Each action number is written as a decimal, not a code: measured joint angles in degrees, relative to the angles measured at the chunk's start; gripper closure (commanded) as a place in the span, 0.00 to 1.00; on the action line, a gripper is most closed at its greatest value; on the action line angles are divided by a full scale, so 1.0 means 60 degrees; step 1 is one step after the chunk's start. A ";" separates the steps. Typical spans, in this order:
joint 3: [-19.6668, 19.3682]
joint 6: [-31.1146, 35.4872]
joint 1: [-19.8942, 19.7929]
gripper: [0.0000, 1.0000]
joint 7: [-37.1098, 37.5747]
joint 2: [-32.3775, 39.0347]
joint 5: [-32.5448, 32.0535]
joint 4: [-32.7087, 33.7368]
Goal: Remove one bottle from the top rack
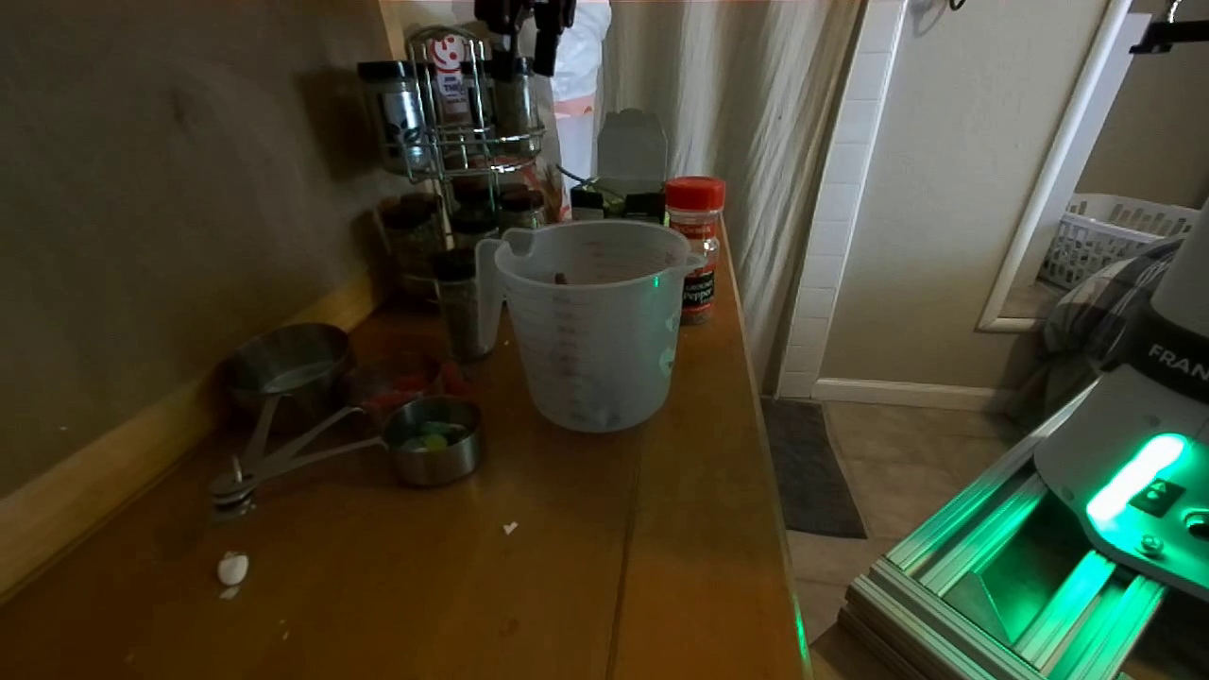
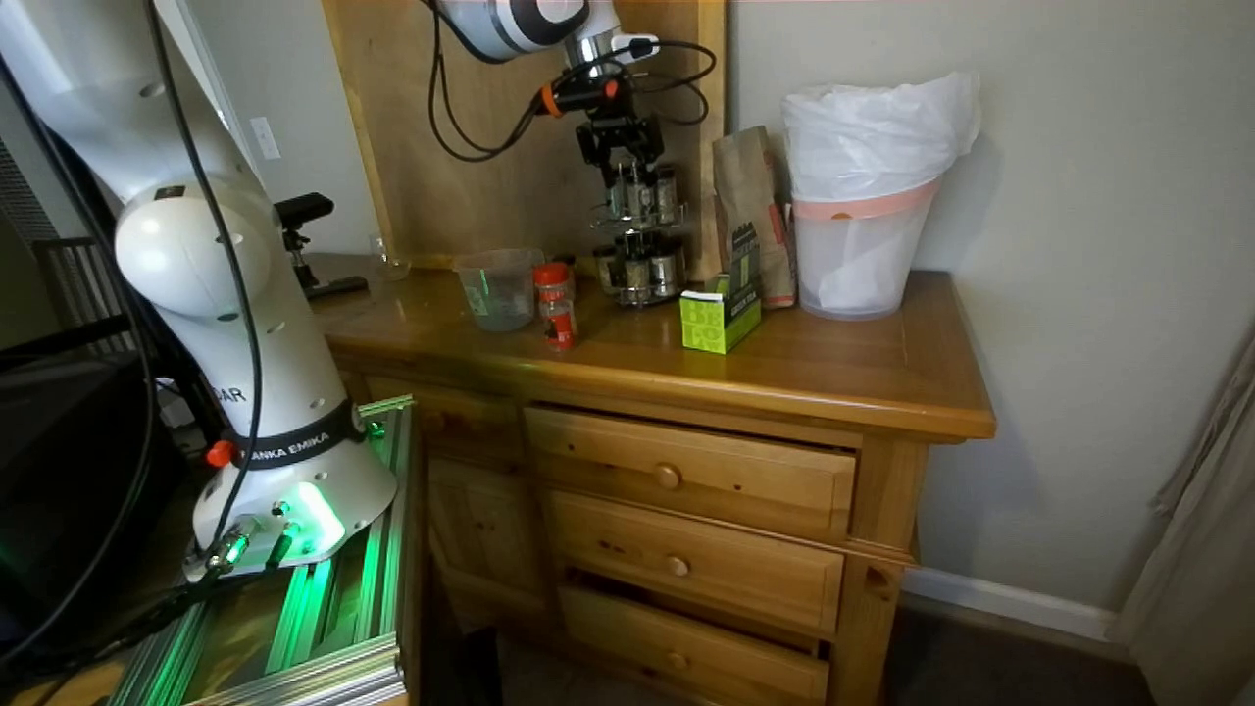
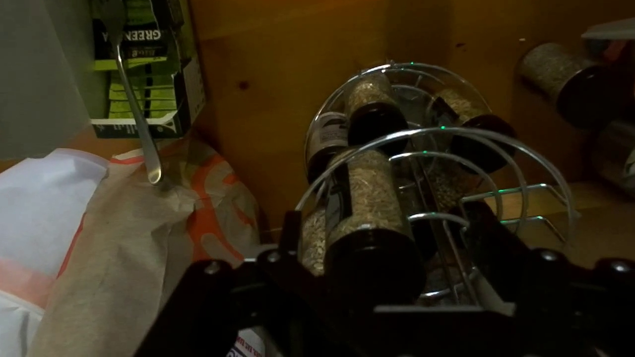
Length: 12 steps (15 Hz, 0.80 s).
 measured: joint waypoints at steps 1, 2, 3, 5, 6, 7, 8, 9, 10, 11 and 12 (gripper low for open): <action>0.0000 0.0127 0.0000 0.26 0.0003 0.0050 0.0000 0.0001; 0.0000 0.0242 0.0000 0.22 0.0009 0.0095 0.0000 0.0003; 0.0000 0.0368 0.0000 0.22 0.0027 0.0141 0.0000 0.0005; 0.0000 0.0599 0.0000 0.25 0.0078 0.0220 0.0000 0.0011; 0.0000 0.0696 0.0000 0.31 0.0093 0.0252 0.0000 0.0013; 0.0000 0.0770 0.0000 0.46 0.0103 0.0276 0.0000 0.0015; 0.0000 0.0810 0.0000 0.51 0.0109 0.0291 0.0000 0.0019; 0.0000 0.0826 0.0000 0.58 0.0119 0.0294 0.0000 0.0022; 0.0000 0.0827 -0.0001 0.65 0.0134 0.0294 -0.0009 0.0024; 0.0000 0.0827 -0.0002 0.72 0.0143 0.0293 -0.0024 0.0024; -0.0001 0.0824 -0.0006 0.75 0.0148 0.0289 -0.0037 0.0024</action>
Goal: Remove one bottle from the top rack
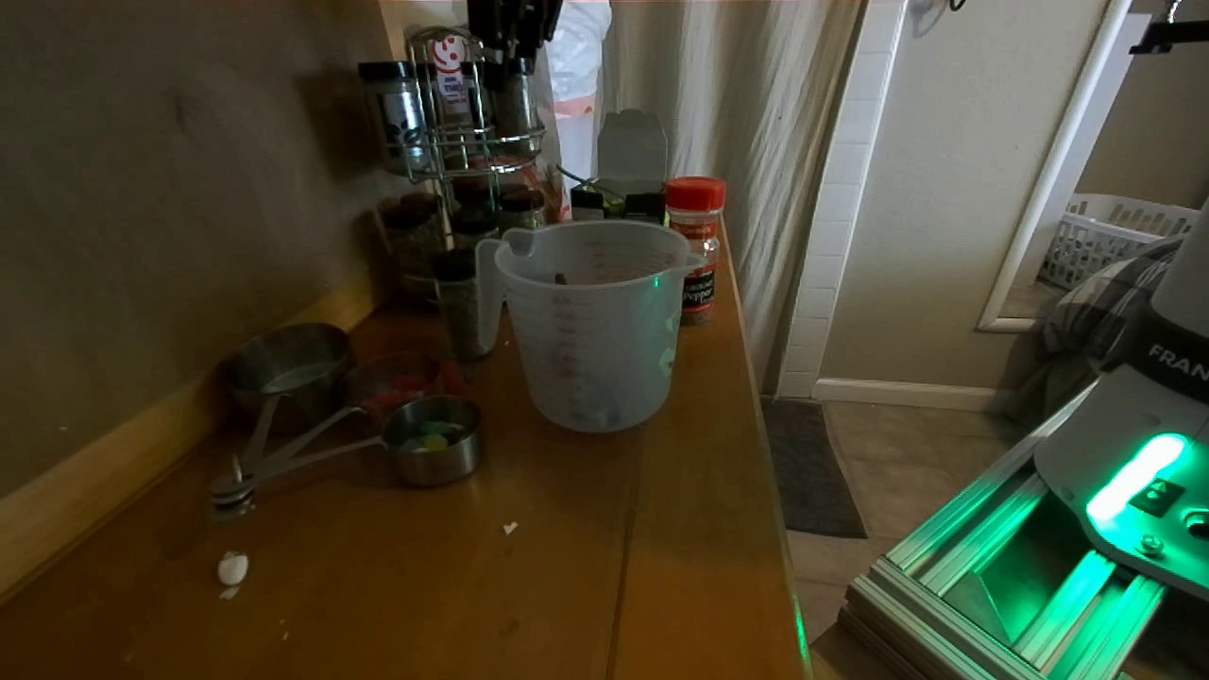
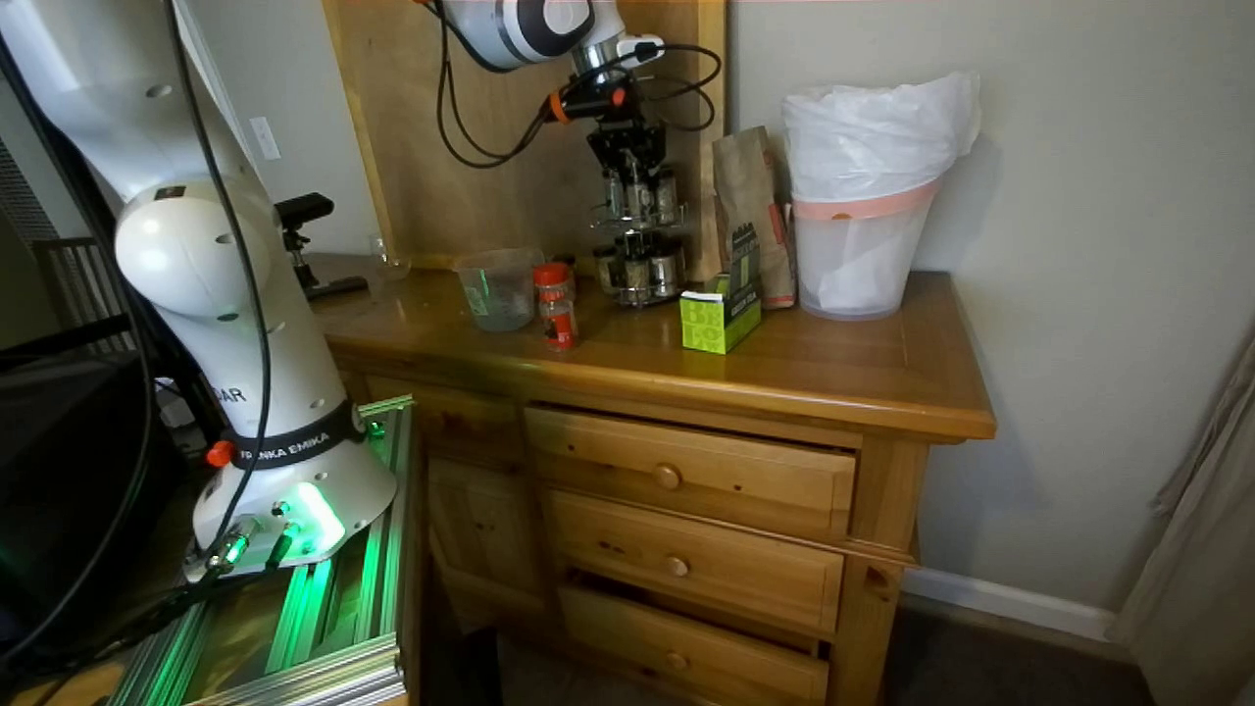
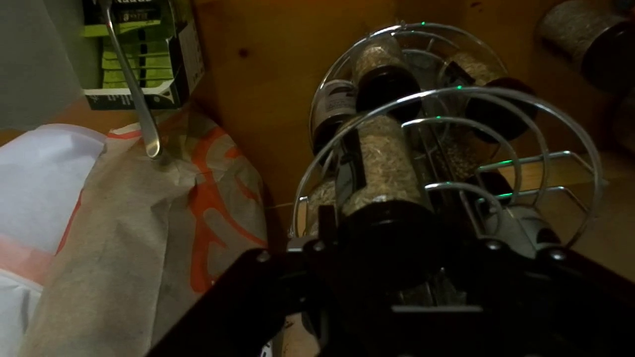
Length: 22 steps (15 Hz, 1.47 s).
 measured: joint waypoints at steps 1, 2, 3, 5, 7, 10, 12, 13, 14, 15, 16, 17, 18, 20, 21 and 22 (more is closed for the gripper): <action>-0.0002 -0.0017 -0.0002 0.75 0.0002 -0.0005 -0.0006 -0.0001; -0.0003 -0.0030 -0.0002 0.75 0.0002 -0.0015 -0.0007 -0.0002; -0.0003 -0.0044 -0.0002 0.75 0.0014 -0.0037 -0.0007 -0.0005; -0.0003 -0.0076 -0.0001 0.75 0.0088 -0.0147 0.0003 -0.0007; -0.0003 -0.0164 0.0002 0.75 0.0197 -0.0413 0.0076 -0.0012; -0.0029 -0.0627 0.0012 0.75 0.0297 -0.1121 0.0441 -0.0037; -0.0143 -0.1071 0.0076 0.75 0.0297 -0.1671 0.0957 -0.0138; -0.0210 -0.1337 0.0096 0.75 0.0361 -0.1935 0.1065 -0.0222; -0.0262 -0.1627 0.0095 0.75 0.0520 -0.2189 0.1069 -0.0347; -0.0311 -0.1903 0.0091 0.75 0.0717 -0.2426 0.1069 -0.0538; -0.0351 -0.2025 0.0090 0.75 0.0920 -0.2606 0.1085 -0.0777; -0.0370 -0.2028 0.0082 0.75 0.1182 -0.2722 0.1105 -0.1045; -0.0375 -0.2005 0.0068 0.75 0.1488 -0.2785 0.1134 -0.1320; -0.0376 -0.1688 0.0045 0.75 0.2164 -0.2788 0.1299 -0.1925; -0.0376 -0.1380 0.0038 0.75 0.2481 -0.2754 0.1460 -0.2239; -0.0376 -0.1065 0.0033 0.50 0.2795 -0.2697 0.1634 -0.2525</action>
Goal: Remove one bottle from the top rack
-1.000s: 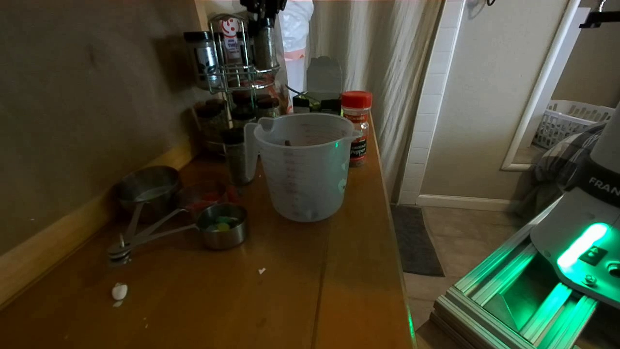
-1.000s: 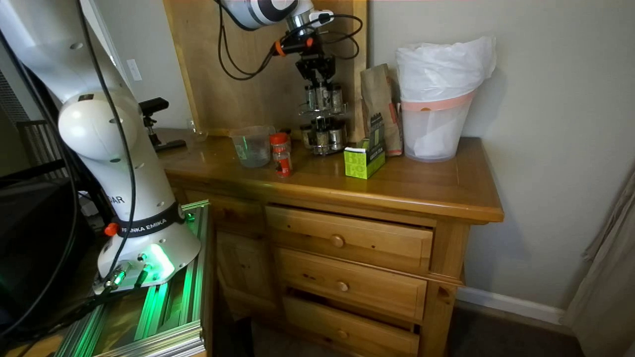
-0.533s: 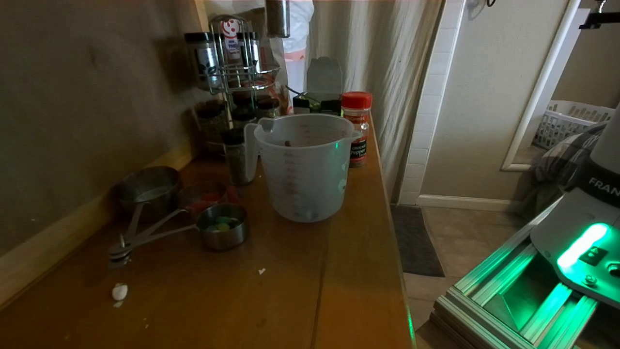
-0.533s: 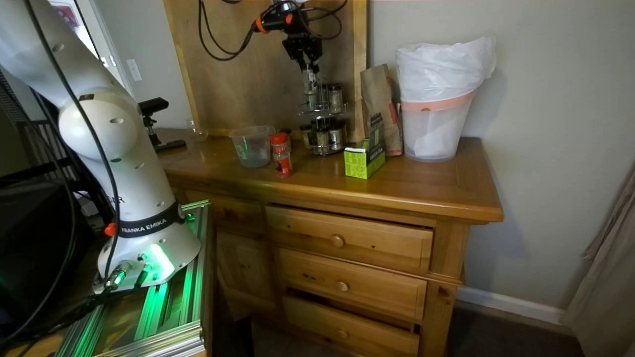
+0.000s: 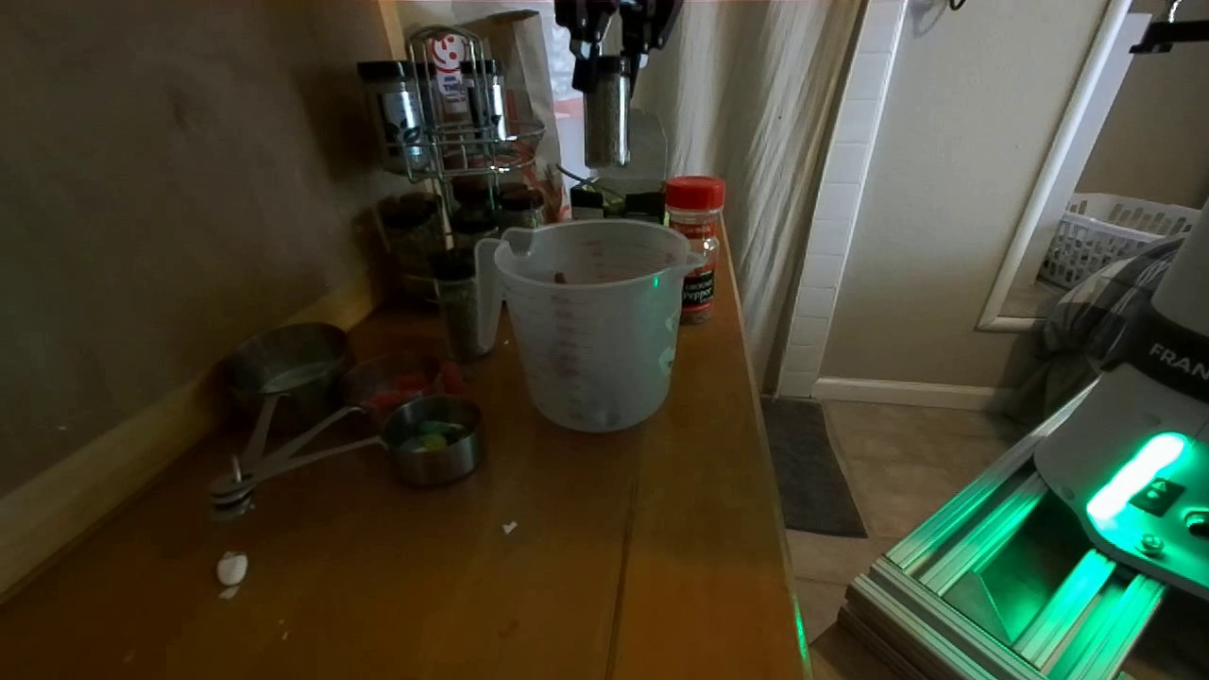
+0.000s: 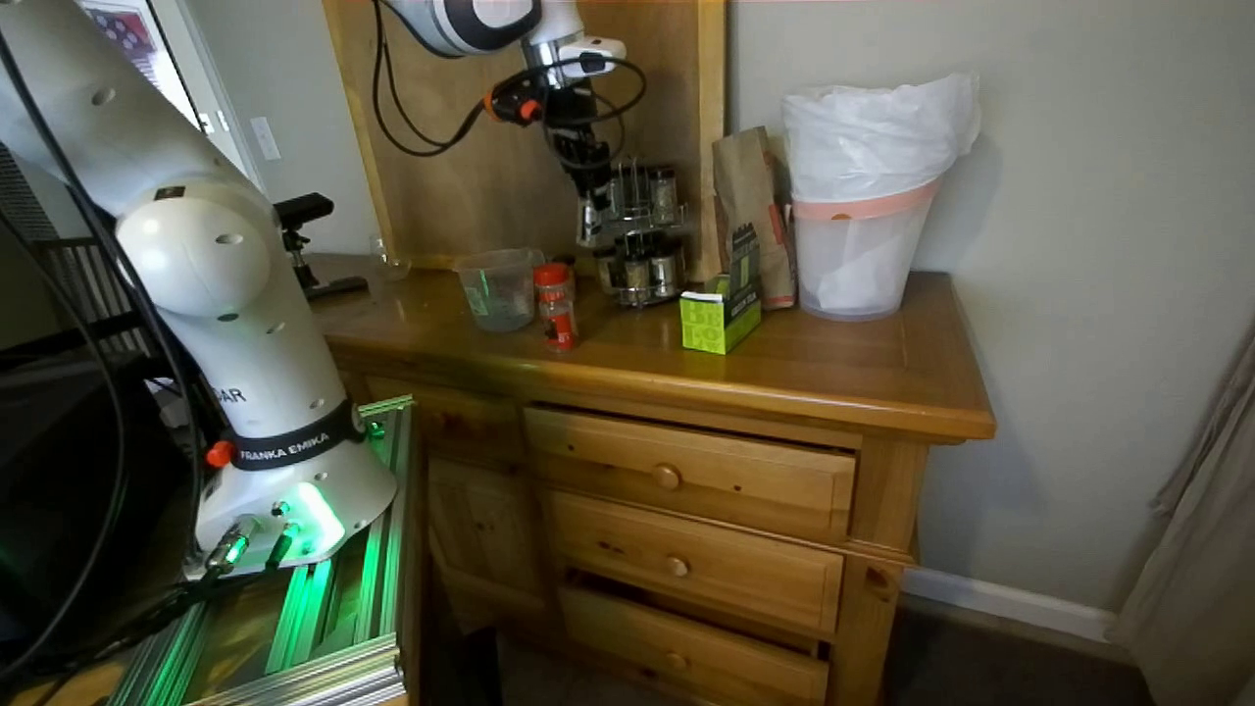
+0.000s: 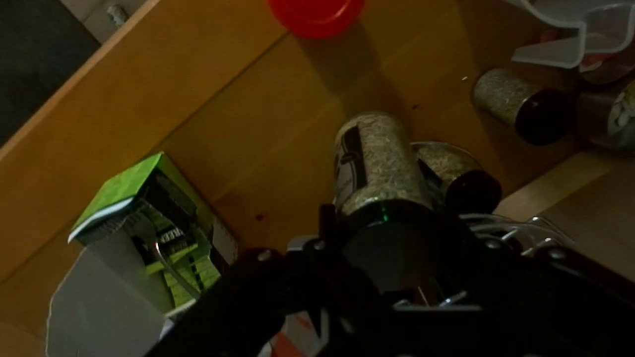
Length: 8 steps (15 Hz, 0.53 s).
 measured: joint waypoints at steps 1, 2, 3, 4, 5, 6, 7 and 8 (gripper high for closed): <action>0.0000 0.0241 0.0006 0.50 0.0219 0.0062 0.0261 -0.0227; 0.0000 0.0385 0.0015 0.50 0.0311 0.0109 0.0454 -0.0360; 0.0000 0.0423 0.0020 0.75 0.0361 0.0134 0.0536 -0.0410; 0.0000 0.0427 0.0020 0.75 0.0403 0.0136 0.0568 -0.0408; 0.0001 0.0426 0.0019 0.75 0.0407 0.0137 0.0565 -0.0408; 0.0013 0.0426 0.0011 0.75 0.0407 0.0145 0.0526 -0.0408; 0.0042 0.0456 -0.0043 0.75 0.0477 0.0173 0.0434 -0.0405; 0.0057 0.0539 -0.0125 0.75 0.0558 0.0251 0.0334 -0.0403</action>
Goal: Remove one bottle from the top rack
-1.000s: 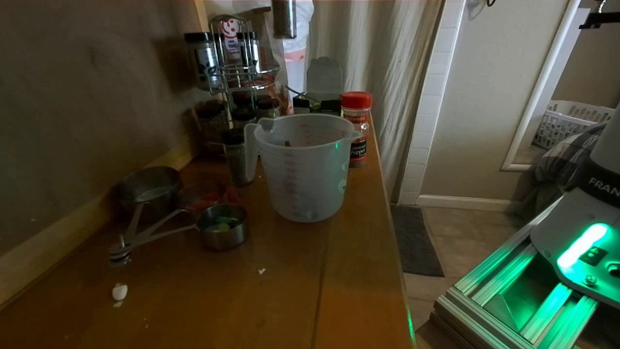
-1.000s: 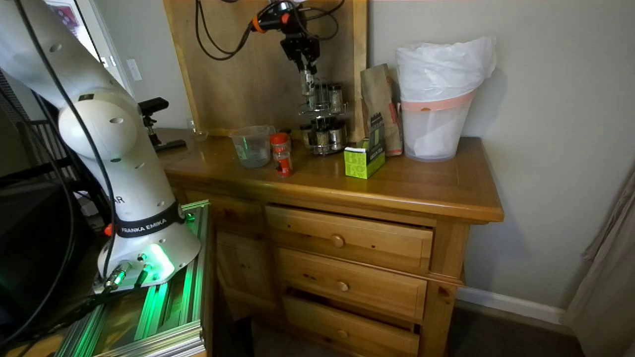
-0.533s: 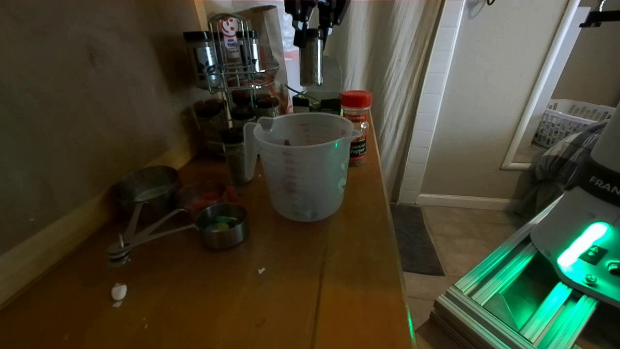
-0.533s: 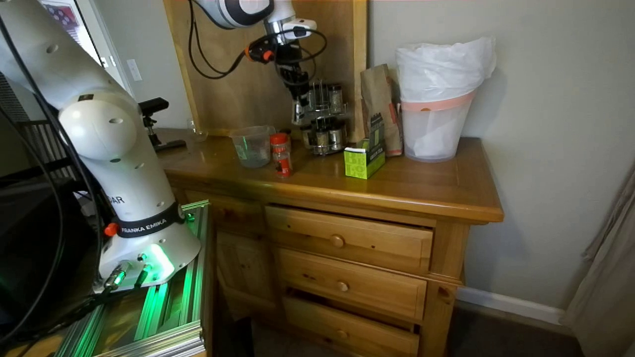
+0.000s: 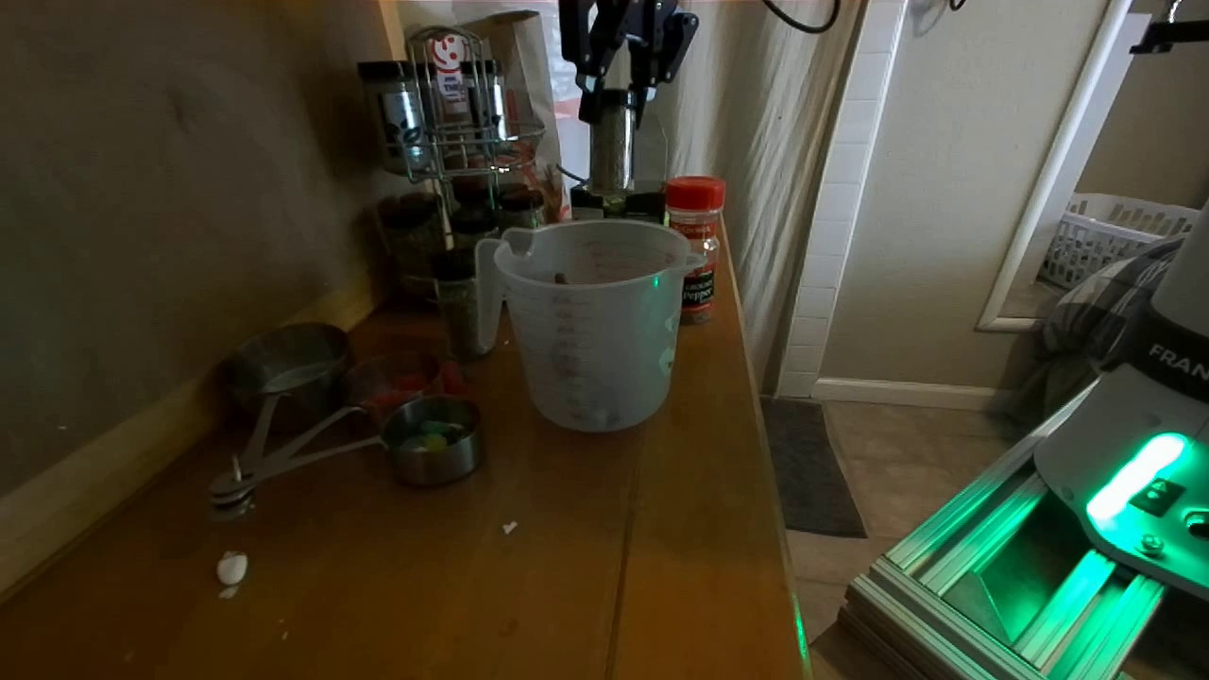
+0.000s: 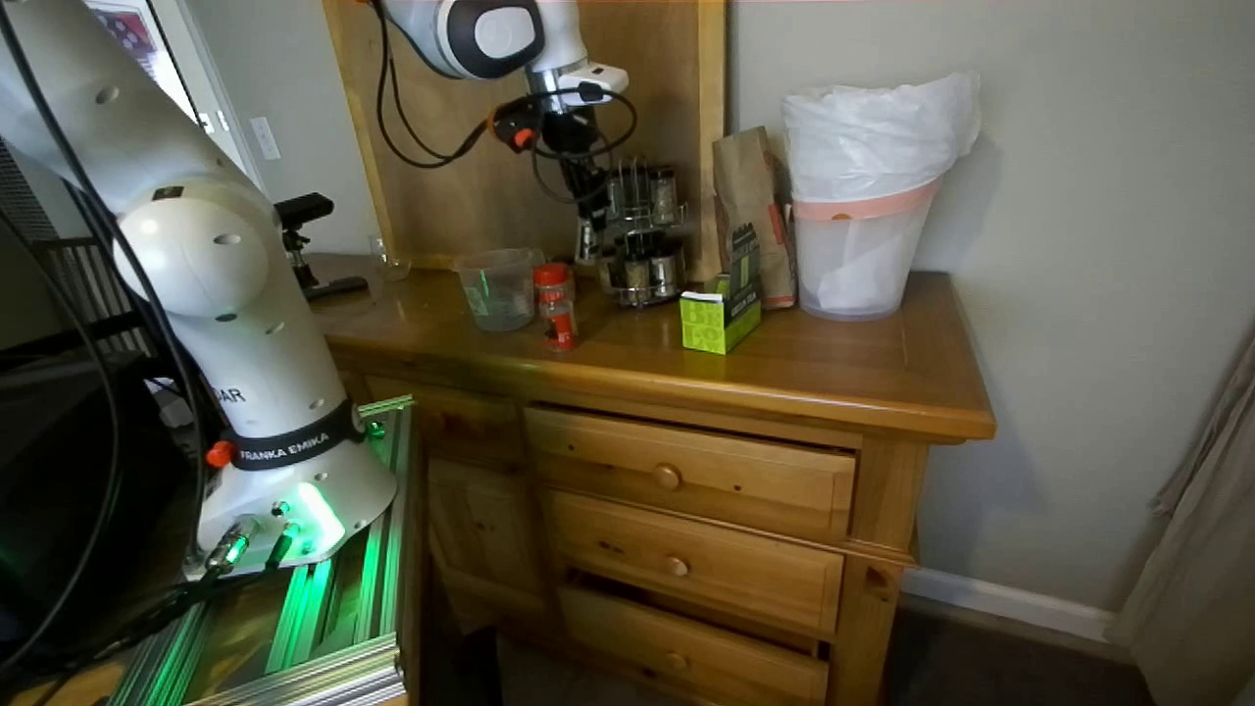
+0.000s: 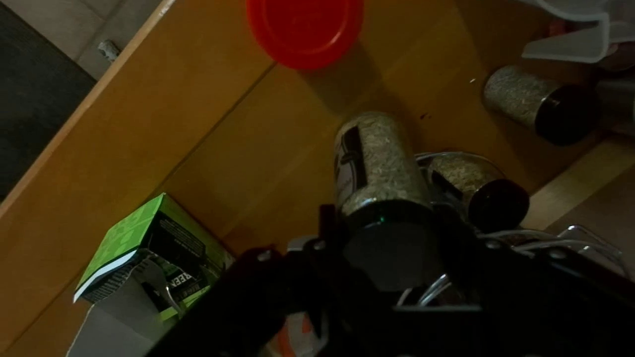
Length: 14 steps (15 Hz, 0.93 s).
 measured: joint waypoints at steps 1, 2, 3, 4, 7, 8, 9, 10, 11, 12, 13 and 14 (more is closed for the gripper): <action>0.0002 0.0187 -0.0103 0.75 0.0061 0.0139 -0.0127 0.0003; -0.0009 0.0515 -0.0207 0.75 0.0077 0.0341 -0.0189 0.0005; -0.0011 0.0985 -0.0330 0.75 0.0109 0.0611 -0.0299 0.0009; -0.0015 0.1495 -0.0445 0.75 0.0176 0.0915 -0.0339 0.0017; -0.0001 0.3159 -0.0824 0.75 0.0835 0.1971 -0.0932 0.0067; 0.0006 0.3562 -0.0988 0.75 0.1236 0.2310 -0.1475 0.0112; 0.0008 0.3842 -0.1171 0.75 0.1686 0.2610 -0.2146 0.0180; 0.0007 0.4002 -0.1360 0.75 0.2187 0.2865 -0.2875 0.0277; -0.0003 0.4062 -0.1529 0.75 0.2683 0.3072 -0.3587 0.0391; -0.0021 0.4063 -0.1652 0.75 0.3151 0.3233 -0.4240 0.0526; -0.0029 0.4058 -0.1710 0.75 0.3475 0.3348 -0.4673 0.0636; -0.0028 0.4053 -0.1714 0.75 0.3687 0.3440 -0.4956 0.0737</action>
